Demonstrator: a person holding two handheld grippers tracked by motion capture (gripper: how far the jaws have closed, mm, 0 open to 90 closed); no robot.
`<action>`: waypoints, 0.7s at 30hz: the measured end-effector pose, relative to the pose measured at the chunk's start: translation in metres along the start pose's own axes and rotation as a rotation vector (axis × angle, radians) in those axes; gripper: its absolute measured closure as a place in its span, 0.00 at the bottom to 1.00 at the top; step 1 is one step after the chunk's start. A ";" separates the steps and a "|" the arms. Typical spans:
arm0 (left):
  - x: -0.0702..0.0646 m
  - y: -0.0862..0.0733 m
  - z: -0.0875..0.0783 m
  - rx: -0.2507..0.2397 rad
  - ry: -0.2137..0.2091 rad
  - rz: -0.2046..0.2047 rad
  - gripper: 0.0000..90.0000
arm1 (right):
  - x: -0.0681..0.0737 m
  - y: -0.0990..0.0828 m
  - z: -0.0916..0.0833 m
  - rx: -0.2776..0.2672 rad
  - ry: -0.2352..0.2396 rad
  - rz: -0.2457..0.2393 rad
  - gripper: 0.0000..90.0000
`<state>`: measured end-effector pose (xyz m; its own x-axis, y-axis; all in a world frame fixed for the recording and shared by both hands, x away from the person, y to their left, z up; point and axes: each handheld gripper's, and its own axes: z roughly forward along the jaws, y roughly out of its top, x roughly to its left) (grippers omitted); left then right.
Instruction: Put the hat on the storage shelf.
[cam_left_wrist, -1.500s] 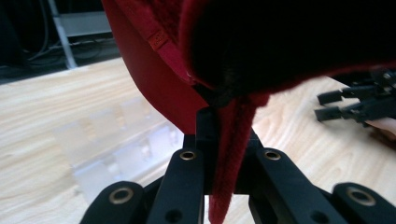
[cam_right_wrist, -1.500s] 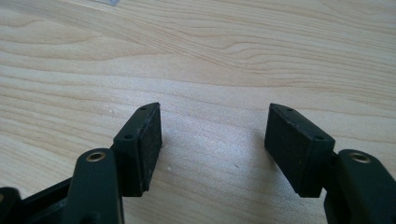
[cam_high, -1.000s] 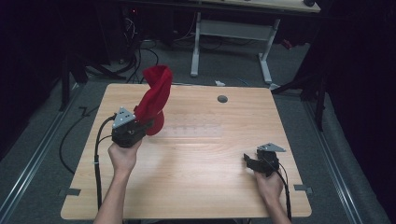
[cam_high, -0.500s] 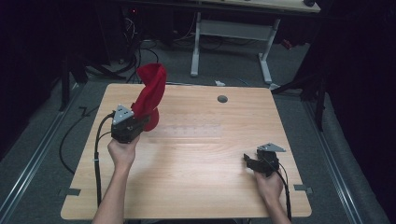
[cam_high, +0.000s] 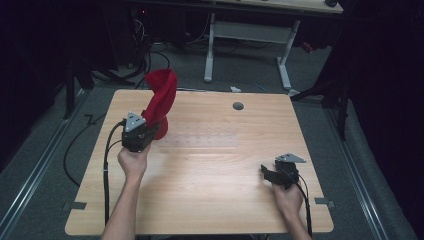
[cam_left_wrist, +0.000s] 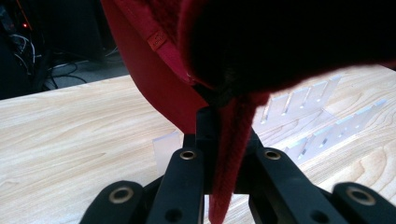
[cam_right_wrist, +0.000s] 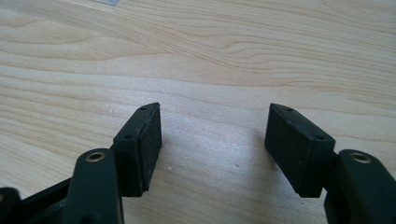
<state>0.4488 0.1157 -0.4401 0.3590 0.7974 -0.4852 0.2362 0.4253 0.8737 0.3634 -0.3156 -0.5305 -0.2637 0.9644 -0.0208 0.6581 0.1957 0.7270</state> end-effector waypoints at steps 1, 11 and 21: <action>0.000 0.000 0.000 0.000 0.001 0.000 0.95 | 0.000 0.000 0.000 0.000 0.000 0.000 0.41; 0.001 -0.006 0.004 -0.009 0.007 -0.002 0.95 | 0.000 0.000 0.000 0.000 -0.001 0.001 0.41; 0.004 -0.021 0.008 0.016 0.037 -0.005 0.95 | 0.000 0.000 0.000 0.000 0.000 0.001 0.41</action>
<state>0.4523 0.1064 -0.4608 0.3245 0.8104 -0.4879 0.2528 0.4227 0.8703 0.3634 -0.3155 -0.5305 -0.2626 0.9647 -0.0203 0.6584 0.1945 0.7271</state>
